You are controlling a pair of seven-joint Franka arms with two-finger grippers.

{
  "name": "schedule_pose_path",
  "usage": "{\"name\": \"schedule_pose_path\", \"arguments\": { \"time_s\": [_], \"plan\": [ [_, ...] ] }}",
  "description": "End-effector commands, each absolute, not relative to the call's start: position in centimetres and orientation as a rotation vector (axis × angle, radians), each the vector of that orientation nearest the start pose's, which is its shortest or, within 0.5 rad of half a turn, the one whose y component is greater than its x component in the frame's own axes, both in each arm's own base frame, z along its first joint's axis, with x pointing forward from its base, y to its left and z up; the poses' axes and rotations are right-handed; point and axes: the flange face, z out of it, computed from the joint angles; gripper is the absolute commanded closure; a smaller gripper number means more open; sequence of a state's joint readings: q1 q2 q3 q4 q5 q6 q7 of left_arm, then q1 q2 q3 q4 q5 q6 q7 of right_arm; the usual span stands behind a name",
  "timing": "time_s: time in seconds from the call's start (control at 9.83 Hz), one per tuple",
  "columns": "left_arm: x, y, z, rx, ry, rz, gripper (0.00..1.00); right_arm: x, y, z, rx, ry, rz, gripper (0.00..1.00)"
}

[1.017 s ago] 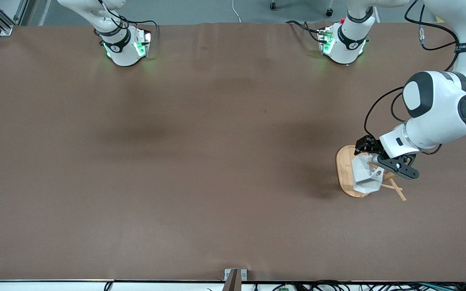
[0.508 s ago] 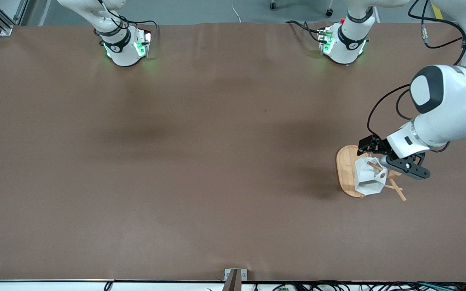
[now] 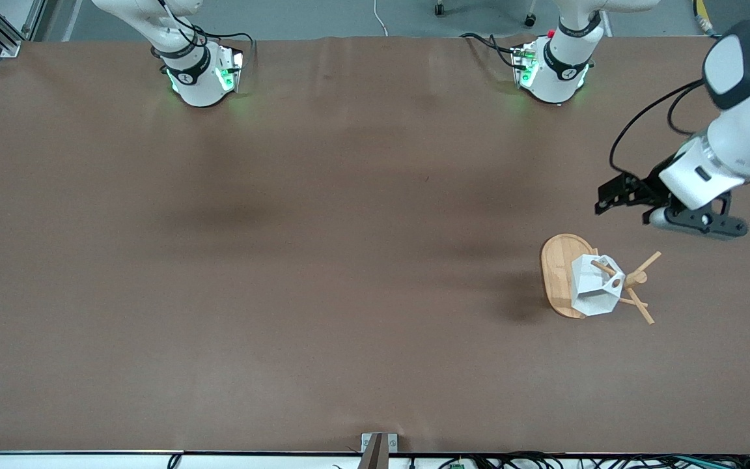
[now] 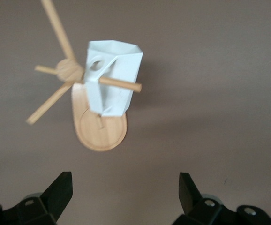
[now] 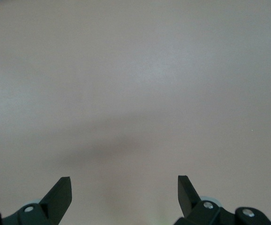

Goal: Hang cup on rack
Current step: 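Open the left gripper and raise it away from the cup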

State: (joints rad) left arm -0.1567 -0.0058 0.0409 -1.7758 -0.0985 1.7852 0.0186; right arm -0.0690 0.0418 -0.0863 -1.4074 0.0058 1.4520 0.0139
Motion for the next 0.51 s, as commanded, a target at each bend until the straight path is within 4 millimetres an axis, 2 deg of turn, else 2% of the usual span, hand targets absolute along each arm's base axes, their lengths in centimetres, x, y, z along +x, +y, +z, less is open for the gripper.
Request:
{"name": "schedule_pose_path", "arguments": {
  "time_s": [0.0,0.2,0.31,0.41],
  "plan": [
    [56.0,-8.8,57.8,-3.178,0.121,0.058,0.0,54.7,-8.4,66.7,-3.139,0.261,-0.004,0.0],
    [56.2,-8.0,60.4,-3.175,0.162,-0.022,0.0,54.7,-8.4,66.7,-3.137,0.263,-0.002,0.0],
    [56.3,-6.5,61.3,-3.166,0.171,-0.036,0.0,54.7,-8.5,66.5,-3.137,0.266,0.0,0.0],
    [56.1,-7.2,62.4,-3.16,0.217,-0.071,0.0,54.7,-8.6,66.5,-3.136,0.268,0.0,0.0]
  ]
}}
